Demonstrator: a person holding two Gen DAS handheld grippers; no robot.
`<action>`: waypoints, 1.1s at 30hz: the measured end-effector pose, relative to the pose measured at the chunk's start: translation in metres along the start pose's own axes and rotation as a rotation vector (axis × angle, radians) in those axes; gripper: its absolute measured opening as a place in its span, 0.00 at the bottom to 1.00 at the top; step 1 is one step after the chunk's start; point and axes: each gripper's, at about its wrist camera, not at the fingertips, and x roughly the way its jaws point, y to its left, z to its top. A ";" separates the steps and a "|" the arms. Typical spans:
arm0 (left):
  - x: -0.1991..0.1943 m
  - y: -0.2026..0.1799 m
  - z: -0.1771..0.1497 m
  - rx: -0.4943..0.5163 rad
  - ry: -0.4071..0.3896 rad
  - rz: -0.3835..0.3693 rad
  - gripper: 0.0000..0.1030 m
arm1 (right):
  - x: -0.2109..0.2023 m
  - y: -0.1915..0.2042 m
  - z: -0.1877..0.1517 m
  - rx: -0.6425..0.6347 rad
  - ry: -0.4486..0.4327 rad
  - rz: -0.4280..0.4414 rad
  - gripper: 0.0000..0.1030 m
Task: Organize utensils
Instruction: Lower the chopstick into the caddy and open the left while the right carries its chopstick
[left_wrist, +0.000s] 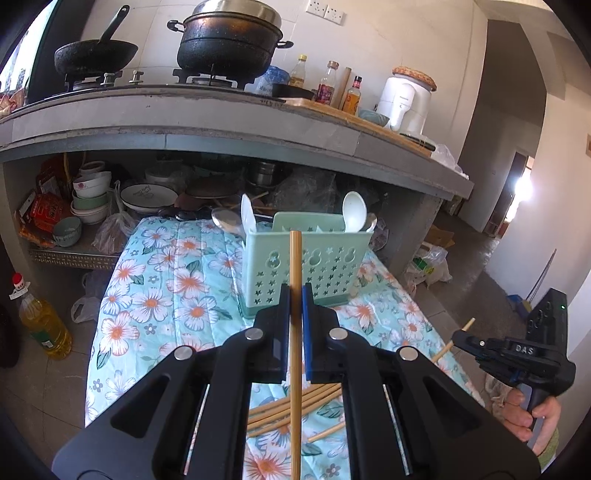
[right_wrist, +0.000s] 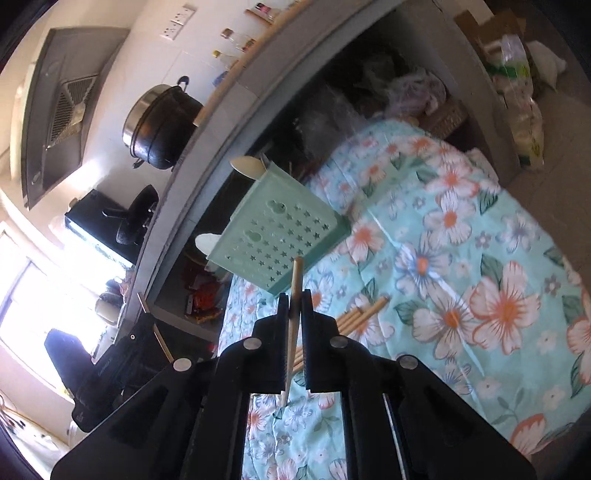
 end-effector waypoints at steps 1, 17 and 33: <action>-0.001 -0.001 0.003 -0.001 -0.010 0.000 0.04 | -0.005 0.003 0.003 -0.019 -0.015 -0.006 0.06; -0.001 -0.028 0.066 0.043 -0.175 0.016 0.04 | -0.036 0.009 0.018 -0.090 -0.097 0.020 0.06; 0.031 -0.036 0.173 -0.048 -0.523 0.054 0.04 | -0.033 0.012 0.039 -0.128 -0.098 0.030 0.06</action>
